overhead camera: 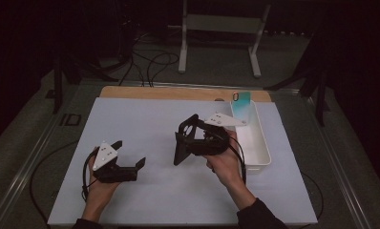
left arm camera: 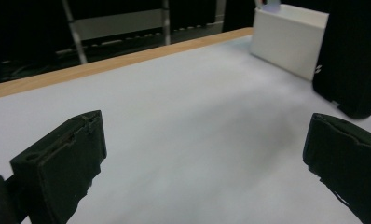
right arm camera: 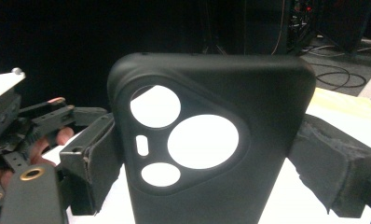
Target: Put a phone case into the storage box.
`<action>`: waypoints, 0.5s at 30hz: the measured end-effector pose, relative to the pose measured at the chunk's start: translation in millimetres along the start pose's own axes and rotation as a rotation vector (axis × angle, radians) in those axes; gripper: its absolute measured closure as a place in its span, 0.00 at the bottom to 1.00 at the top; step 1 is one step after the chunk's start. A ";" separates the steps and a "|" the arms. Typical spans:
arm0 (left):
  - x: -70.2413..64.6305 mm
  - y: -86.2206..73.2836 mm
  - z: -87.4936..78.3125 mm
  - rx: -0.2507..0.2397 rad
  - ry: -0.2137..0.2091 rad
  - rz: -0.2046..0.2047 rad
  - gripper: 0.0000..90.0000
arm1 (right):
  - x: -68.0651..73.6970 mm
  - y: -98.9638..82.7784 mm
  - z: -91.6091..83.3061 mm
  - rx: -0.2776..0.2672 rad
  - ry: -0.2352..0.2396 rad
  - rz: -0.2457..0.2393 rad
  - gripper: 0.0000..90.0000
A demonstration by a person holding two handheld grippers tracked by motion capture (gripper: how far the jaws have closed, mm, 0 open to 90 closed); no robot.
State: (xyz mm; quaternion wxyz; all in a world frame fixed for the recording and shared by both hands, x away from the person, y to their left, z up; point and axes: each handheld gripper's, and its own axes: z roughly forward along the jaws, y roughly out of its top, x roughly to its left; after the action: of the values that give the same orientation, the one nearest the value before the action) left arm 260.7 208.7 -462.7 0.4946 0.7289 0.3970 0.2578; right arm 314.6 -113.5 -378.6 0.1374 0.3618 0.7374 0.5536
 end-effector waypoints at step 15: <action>10.8 -31.5 -15.7 0.036 0.063 -0.020 0.00 | -6.5 8.8 -2.3 -0.019 -0.029 0.003 0.16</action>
State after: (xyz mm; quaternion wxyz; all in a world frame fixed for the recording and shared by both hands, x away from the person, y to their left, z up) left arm 244.4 232.0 -486.2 0.4710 0.7253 0.4243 0.2685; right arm 321.1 -118.5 -371.1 0.1506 0.3694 0.7295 0.5556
